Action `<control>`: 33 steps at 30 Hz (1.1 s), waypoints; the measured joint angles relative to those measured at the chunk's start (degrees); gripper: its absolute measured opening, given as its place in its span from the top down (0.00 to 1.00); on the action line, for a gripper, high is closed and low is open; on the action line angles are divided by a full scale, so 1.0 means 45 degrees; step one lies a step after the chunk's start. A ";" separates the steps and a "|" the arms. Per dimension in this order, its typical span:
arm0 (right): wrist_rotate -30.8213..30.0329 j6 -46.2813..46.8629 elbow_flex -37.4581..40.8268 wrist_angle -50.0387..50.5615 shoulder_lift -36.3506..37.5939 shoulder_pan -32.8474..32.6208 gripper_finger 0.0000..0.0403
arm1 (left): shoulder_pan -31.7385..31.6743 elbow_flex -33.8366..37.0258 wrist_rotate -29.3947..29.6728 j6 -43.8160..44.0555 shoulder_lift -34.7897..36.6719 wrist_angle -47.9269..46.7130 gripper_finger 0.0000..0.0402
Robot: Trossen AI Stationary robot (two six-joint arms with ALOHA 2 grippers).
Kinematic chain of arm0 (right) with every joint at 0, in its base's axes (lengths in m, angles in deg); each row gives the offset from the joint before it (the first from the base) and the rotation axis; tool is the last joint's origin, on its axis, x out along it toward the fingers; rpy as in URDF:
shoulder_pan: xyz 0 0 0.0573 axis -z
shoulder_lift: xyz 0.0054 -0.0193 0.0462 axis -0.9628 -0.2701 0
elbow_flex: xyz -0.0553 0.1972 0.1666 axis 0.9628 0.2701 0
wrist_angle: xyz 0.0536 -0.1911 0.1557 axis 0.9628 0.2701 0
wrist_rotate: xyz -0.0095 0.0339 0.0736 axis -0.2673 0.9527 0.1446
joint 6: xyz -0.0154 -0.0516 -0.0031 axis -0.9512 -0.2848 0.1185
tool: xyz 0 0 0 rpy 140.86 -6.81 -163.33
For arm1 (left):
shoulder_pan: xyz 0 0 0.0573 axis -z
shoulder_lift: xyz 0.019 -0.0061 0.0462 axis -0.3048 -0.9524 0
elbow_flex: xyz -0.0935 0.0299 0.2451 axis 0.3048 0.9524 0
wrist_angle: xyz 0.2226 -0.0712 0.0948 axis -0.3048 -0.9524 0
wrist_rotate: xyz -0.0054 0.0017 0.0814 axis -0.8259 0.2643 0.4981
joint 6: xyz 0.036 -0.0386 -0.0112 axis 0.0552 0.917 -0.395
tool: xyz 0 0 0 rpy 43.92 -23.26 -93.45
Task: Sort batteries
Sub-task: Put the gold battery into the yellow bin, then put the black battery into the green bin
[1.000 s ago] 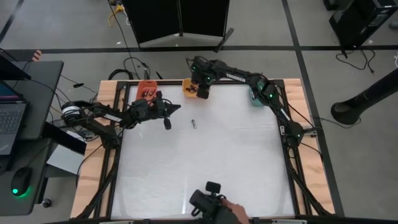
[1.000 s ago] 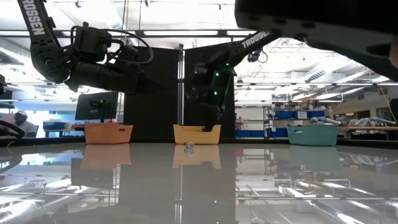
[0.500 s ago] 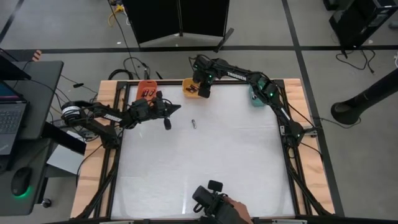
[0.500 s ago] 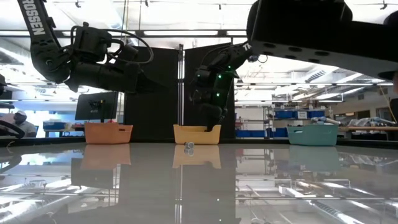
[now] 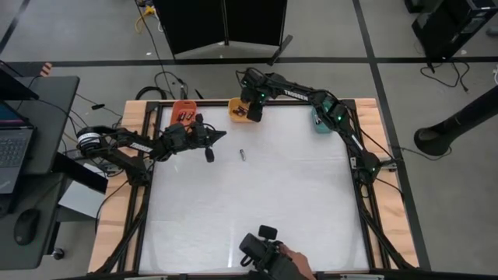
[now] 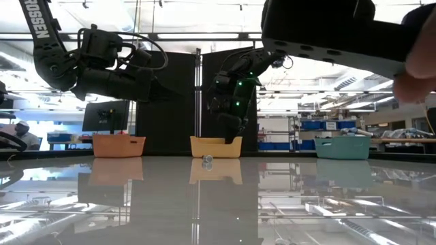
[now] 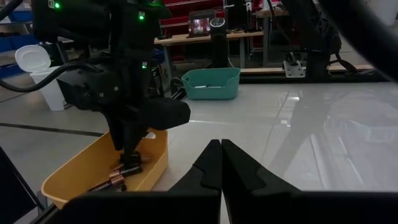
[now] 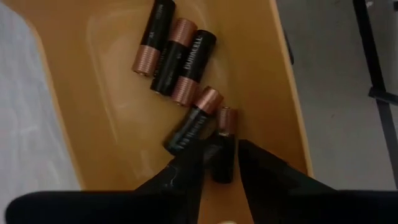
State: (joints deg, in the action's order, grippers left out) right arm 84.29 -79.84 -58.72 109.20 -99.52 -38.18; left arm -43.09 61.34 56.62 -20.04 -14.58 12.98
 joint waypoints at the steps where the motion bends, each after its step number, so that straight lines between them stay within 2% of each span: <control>1: -0.0057 0.0006 0.0000 -0.0025 0.0000 -0.0003 0.72 | -0.0004 0.0000 0.0000 0.0000 0.0000 0.0000 0.99; 7: -0.0306 -0.0096 0.0019 0.0207 0.0203 -0.0085 0.68 | -0.0005 -0.0005 -0.0115 0.0005 0.0000 -0.0005 0.99; 10: -0.0311 -0.0210 0.0024 0.0060 0.0697 -0.0139 0.76 | 0.0000 -0.0019 -0.0565 -0.0047 0.0000 -0.0005 0.99; 14: -0.0114 -0.0152 0.0010 -0.0120 0.1247 -0.0187 0.95 | -0.0024 -0.0019 -0.0670 -0.0060 0.0000 -0.0132 0.99; 20: 0.0910 -0.0033 0.0348 -0.0701 0.1859 -0.0421 0.98 | -0.0034 -0.0019 -0.0670 -0.0117 0.0000 -0.0142 0.99; 26: 0.0952 0.0208 0.2856 -0.2792 0.3035 -0.0939 0.99 | -0.0034 -0.0019 -0.0670 -0.0136 0.0000 -0.0131 0.99; 30: 0.0952 0.0729 0.5862 -0.5221 0.4621 -0.1353 0.99 | -0.0039 -0.0054 -0.0901 -0.0141 0.0000 -0.0194 0.99; 33: 0.0942 0.1359 0.8461 -0.7267 0.6161 -0.1721 0.99 | -0.0049 -0.0592 -0.1212 -0.0146 0.0000 -0.1303 0.99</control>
State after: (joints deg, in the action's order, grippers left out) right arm 88.53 -73.73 -20.64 76.50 -71.79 -45.92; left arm -43.31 58.68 51.17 -20.70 -14.58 7.12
